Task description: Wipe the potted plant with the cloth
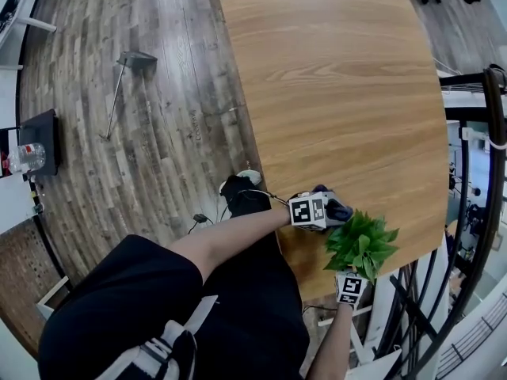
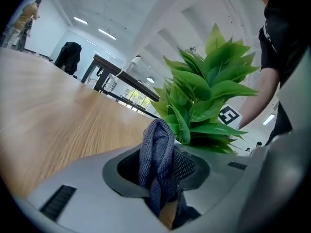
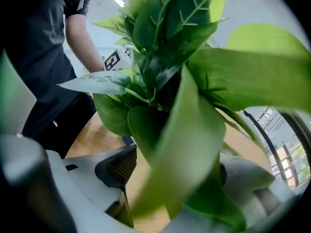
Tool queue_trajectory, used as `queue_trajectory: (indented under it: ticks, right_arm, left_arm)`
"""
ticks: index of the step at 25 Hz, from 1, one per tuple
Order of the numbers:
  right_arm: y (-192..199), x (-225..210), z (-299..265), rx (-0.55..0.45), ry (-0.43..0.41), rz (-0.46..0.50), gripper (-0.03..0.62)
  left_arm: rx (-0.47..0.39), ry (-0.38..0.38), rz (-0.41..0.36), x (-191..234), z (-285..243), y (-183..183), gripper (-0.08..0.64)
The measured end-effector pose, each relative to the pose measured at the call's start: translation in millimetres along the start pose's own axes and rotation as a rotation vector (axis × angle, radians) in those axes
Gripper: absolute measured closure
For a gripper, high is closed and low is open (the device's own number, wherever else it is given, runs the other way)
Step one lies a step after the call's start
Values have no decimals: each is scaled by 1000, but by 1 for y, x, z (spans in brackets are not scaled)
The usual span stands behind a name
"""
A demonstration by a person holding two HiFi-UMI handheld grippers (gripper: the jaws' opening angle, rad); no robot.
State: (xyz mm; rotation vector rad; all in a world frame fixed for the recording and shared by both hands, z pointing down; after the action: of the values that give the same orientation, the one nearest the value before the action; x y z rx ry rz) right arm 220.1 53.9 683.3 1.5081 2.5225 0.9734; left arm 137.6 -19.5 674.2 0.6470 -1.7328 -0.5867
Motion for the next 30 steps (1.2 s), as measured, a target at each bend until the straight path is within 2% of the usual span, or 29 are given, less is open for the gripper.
queue_trajectory:
  ticks: [7,11,15,23,27,30]
  right_arm:
    - [-1,10,-2,-20,2,-107,319]
    - [-5,12,-4,-26,3,-106,319]
    - [-10,20,-4,-36,25,-145,319]
    - [-41,70,1,-132,21,-223,319]
    - [-37,64,1,-159,113,-356,319]
    - [-39,41,1,-180,160,-357,318]
  left_arm:
    - [29,-2,37,-8,13,13,420]
    - [94,14,2,-16,18,27,420]
    - [115,4,3,-16,21,30,420]
    - [141,-89,8,1,42,15,420]
    - [181,-95,-9,7,46,14,420]
    - [181,-95,4,9,47,11,420]
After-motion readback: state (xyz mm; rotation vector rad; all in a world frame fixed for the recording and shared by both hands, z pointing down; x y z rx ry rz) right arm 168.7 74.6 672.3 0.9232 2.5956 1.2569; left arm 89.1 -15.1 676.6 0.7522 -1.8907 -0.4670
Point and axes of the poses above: the fingertips, and each gripper's own axes: z backward along the fingers, x to its left, y out of its underside, the point moved 1 cm from there along z, backward along the fingers, and after that the axes turned 14 degrees about z, right-handed, at the moved point
